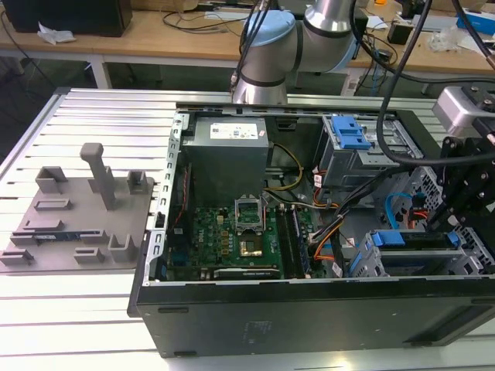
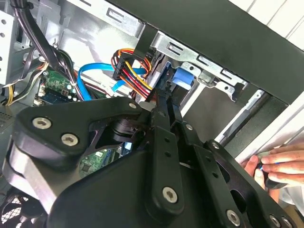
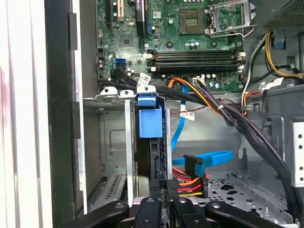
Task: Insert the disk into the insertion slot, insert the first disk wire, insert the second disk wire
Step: 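Insert the first disk wire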
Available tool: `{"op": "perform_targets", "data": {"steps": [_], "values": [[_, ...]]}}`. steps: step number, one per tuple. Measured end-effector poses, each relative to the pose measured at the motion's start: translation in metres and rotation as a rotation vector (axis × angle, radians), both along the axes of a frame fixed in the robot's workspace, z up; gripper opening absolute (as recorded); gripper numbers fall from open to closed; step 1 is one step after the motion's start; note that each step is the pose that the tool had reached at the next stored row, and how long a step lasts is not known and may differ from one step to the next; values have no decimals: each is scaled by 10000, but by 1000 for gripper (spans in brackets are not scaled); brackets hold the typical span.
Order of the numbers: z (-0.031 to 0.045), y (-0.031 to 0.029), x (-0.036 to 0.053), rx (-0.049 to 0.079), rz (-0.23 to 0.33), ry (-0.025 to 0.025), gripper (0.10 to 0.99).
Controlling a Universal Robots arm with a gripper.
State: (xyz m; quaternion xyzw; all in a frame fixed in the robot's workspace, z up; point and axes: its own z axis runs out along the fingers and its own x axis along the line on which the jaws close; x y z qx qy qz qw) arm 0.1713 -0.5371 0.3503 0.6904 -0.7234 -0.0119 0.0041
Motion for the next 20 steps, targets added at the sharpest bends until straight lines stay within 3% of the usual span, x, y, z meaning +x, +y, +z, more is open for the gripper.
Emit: {"op": "perform_targets", "data": {"steps": [4, 20], "values": [[0, -2, 0, -69, -190, 0, 165], [-50, -11, -4, -76, -189, 0, 165]]}}
